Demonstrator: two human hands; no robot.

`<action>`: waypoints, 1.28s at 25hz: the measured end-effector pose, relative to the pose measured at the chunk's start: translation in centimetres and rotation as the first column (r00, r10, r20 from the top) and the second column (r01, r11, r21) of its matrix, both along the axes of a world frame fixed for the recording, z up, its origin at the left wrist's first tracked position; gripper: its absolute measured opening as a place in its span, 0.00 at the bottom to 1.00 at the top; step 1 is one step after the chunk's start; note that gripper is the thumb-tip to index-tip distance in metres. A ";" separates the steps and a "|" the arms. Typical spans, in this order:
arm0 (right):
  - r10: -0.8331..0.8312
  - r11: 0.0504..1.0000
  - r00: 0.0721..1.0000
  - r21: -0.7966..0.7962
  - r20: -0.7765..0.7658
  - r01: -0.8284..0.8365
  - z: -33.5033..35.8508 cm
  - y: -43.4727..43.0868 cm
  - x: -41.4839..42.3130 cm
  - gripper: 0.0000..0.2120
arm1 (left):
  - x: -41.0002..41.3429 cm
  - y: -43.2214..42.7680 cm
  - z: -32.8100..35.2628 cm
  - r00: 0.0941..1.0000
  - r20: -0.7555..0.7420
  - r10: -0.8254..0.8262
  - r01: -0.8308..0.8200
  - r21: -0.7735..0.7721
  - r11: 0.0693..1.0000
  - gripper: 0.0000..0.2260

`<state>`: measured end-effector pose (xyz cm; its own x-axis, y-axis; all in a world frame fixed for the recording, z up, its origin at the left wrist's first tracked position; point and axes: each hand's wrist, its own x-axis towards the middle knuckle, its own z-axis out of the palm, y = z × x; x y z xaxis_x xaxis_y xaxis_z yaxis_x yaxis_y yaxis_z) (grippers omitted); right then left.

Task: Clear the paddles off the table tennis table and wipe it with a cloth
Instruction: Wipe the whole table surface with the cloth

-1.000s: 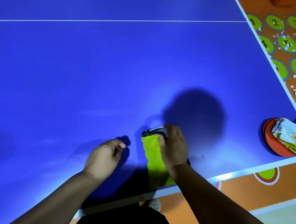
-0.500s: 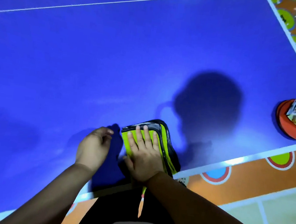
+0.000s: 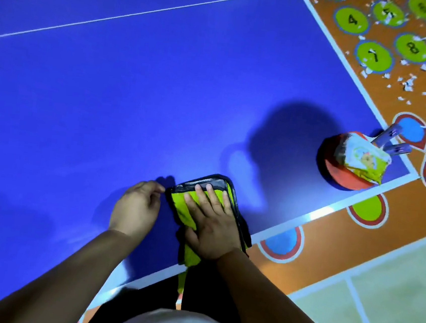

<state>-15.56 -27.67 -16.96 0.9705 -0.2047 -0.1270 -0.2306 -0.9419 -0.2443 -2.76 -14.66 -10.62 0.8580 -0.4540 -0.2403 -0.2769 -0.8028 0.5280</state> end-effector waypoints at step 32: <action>0.038 0.986 0.999 -0.161 -0.008 -0.039 -1.2 -40.8 21.5 0.30 | 2.3 -27.0 -3.4 0.930 0.081 0.357 -0.362 0.057 0.930 0.21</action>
